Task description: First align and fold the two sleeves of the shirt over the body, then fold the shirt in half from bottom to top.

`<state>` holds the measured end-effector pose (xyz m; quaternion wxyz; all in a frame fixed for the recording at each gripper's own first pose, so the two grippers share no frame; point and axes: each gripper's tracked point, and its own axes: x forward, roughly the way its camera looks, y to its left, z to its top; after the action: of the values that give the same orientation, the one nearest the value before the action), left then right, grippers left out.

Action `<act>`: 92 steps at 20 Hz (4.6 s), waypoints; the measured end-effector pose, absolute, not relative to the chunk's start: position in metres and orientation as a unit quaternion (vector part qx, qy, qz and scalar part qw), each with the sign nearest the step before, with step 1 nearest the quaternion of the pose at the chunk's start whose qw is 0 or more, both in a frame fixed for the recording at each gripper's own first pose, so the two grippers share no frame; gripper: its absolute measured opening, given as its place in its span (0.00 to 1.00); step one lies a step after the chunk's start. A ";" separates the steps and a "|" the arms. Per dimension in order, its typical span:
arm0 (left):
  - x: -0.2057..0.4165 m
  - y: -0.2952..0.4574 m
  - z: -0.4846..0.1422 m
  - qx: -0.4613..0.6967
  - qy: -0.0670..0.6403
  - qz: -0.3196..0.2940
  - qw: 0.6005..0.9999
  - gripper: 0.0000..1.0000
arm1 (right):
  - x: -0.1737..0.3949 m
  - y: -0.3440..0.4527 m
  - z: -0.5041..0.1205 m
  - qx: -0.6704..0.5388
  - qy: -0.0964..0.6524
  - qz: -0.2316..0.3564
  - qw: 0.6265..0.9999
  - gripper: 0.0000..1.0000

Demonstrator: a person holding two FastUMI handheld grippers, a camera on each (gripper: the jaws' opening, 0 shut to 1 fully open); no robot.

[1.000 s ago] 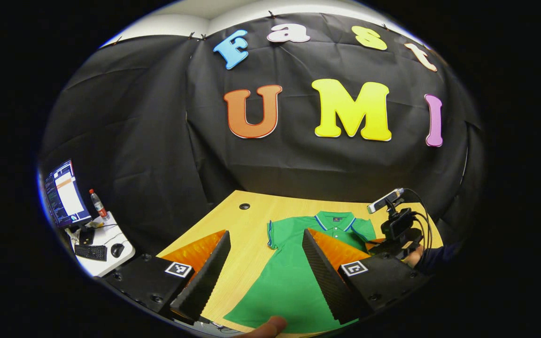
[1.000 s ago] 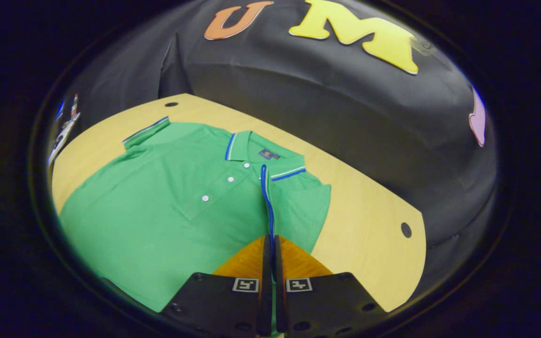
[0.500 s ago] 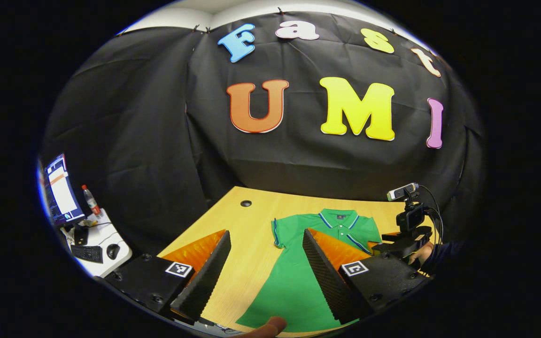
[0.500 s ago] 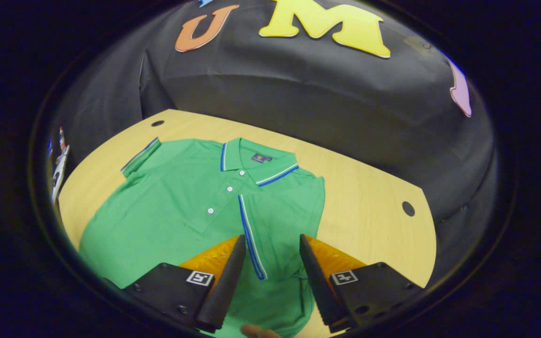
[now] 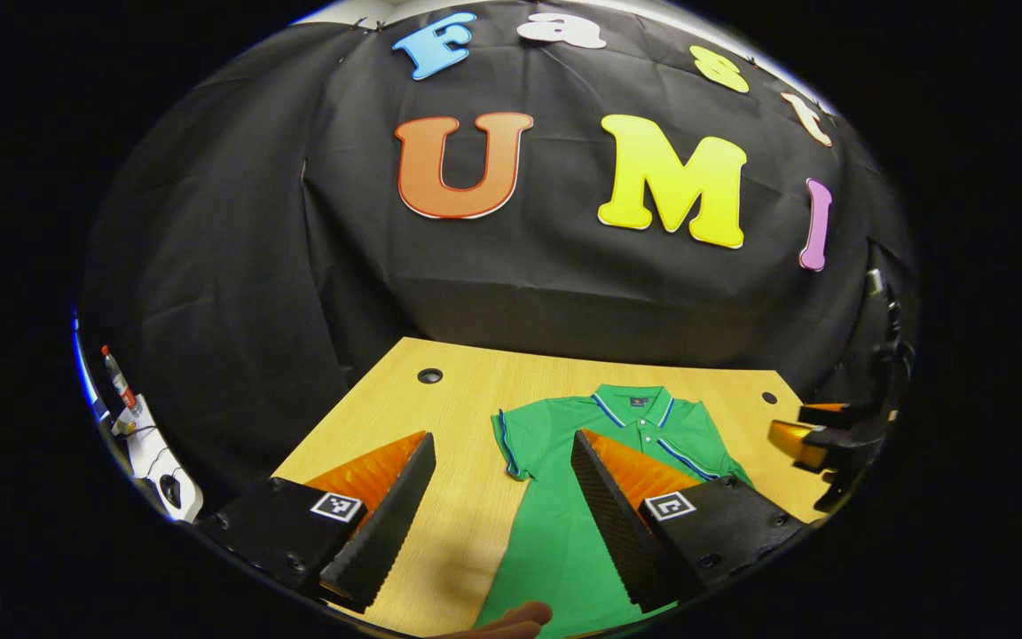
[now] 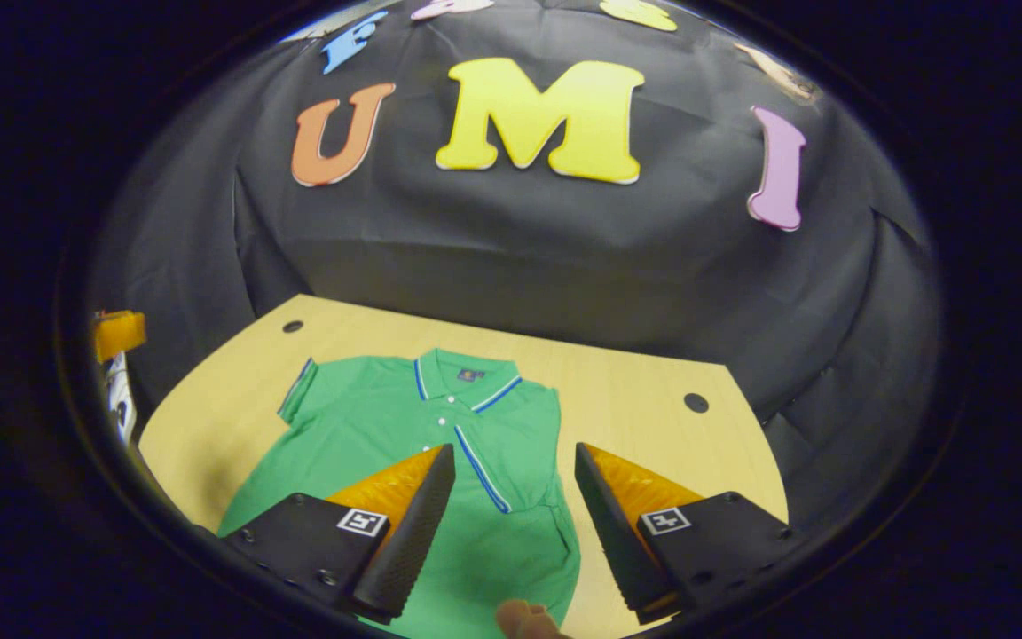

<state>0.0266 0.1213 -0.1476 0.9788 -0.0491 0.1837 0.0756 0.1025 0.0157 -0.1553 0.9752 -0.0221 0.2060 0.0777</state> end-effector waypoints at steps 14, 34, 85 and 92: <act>0.150 0.136 -0.296 -0.046 0.307 0.065 0.948 1.00 | -0.044 0.033 0.021 0.037 0.088 0.034 0.995 0.94; 0.196 0.131 -0.352 -0.109 0.422 0.077 0.897 0.43 | -0.053 0.030 -0.020 0.057 0.172 0.018 0.983 0.95; 0.117 0.059 -0.249 0.143 0.314 -0.102 0.933 0.89 | -0.036 -0.004 -0.102 0.066 0.229 -0.015 0.971 0.96; 0.030 0.098 -0.258 0.059 0.357 -0.024 0.932 0.98 | -0.025 -0.018 -0.163 0.064 0.287 0.015 0.956 0.95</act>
<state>0.0296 0.0975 -0.2579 0.9319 0.0585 0.3572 -0.0235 -0.0247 -0.0179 -0.1626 0.9556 0.0644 0.2871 0.0150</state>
